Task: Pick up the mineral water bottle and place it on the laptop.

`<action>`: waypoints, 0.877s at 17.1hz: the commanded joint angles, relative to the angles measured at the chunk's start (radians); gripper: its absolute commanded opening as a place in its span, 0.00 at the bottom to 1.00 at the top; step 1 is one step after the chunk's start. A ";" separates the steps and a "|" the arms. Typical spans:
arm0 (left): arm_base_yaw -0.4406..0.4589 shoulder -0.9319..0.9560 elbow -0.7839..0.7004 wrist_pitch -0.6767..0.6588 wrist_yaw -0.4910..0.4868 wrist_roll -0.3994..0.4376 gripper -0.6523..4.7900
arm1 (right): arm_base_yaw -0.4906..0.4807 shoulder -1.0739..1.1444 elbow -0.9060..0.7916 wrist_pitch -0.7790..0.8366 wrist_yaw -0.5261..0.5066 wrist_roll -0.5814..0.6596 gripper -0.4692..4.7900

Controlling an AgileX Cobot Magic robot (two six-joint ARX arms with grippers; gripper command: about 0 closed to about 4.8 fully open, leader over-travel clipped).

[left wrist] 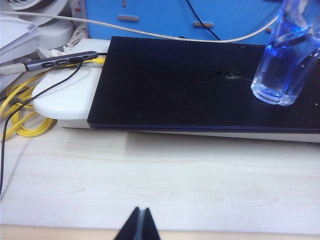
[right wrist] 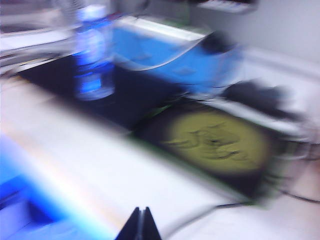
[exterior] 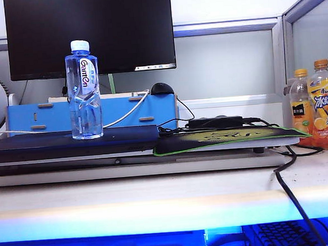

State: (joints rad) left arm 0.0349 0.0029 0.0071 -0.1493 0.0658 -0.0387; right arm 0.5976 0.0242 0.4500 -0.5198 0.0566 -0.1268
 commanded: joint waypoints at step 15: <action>0.000 -0.002 0.000 -0.002 0.002 0.002 0.12 | -0.491 0.000 -0.157 0.361 0.658 -0.370 0.08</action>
State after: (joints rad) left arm 0.0349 0.0029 0.0071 -0.1493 0.0658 -0.0387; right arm 0.1551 0.0223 0.2905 -0.1829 0.7170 -0.5053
